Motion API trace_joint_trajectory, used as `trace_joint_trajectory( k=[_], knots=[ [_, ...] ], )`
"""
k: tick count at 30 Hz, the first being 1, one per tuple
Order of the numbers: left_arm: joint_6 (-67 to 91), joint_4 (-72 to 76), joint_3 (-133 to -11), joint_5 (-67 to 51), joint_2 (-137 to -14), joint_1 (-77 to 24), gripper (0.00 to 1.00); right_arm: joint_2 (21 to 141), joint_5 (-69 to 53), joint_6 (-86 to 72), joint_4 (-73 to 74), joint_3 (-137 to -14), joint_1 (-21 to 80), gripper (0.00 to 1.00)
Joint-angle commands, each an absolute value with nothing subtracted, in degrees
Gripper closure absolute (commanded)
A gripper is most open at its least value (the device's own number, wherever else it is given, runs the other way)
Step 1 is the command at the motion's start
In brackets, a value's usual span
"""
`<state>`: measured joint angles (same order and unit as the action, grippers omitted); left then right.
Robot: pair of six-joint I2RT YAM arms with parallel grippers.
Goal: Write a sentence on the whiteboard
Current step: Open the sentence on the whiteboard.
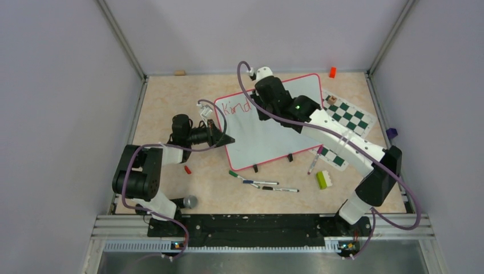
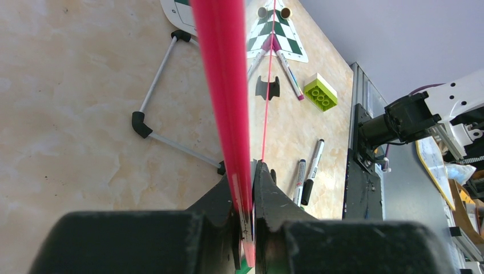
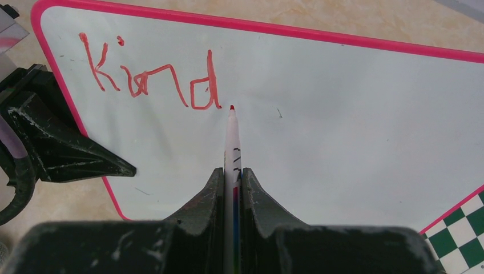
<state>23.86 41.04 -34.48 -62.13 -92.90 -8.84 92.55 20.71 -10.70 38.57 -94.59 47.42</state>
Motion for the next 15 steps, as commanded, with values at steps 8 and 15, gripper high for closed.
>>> trace_joint_trajectory(
  k=[8, 15],
  knots=[
    [16.87, 36.74, -32.33, -50.78, -95.67, -9.14, 1.00, 94.65, 21.25, -11.02, 35.86, -99.03, 46.50, 1.00],
    [16.87, 36.74, -32.27, -50.89, -95.71, -9.14, 1.00, 95.83, 21.72, -10.50, 35.85, -100.00, 46.25, 1.00]
  ],
)
